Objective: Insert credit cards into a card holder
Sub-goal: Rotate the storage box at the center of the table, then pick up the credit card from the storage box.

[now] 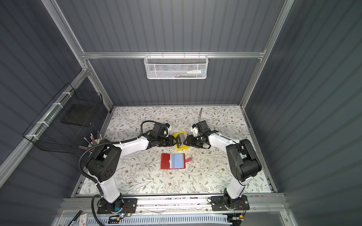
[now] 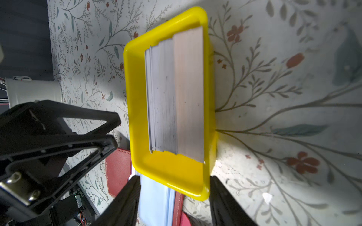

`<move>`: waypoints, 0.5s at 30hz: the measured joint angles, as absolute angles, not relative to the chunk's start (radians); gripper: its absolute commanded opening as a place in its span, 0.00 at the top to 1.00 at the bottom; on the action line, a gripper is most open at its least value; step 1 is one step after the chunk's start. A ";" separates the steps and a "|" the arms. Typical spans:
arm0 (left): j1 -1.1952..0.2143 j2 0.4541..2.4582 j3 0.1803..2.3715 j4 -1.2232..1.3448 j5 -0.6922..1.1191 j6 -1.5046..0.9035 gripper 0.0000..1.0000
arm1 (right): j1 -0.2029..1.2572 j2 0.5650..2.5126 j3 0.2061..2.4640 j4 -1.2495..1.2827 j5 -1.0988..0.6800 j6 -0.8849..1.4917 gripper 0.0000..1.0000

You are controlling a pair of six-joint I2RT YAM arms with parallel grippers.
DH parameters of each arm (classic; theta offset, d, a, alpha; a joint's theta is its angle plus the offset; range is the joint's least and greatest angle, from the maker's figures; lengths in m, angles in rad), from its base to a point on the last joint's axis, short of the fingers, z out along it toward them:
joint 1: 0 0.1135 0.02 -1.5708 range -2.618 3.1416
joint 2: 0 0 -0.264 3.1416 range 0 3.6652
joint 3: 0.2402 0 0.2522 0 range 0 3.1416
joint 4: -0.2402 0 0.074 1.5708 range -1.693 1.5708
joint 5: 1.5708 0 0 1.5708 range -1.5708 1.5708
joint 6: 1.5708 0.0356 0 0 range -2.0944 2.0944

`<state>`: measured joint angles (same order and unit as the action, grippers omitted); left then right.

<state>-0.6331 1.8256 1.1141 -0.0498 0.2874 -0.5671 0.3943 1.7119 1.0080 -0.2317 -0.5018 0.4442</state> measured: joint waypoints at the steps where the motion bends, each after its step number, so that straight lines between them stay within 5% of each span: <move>1: -0.633 1.826 1.114 -0.050 0.287 -0.567 0.59 | 0.402 1.705 1.005 -0.232 -0.501 0.444 0.42; 15: -0.626 1.825 1.114 -0.053 0.287 -0.560 0.60 | 0.413 1.647 0.999 -0.242 -0.327 0.463 0.41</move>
<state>-0.6262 1.8252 1.1137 -0.0528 0.2874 -0.5602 0.4133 1.6474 0.9989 -0.2417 -0.3275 0.4629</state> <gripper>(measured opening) 0.407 0.589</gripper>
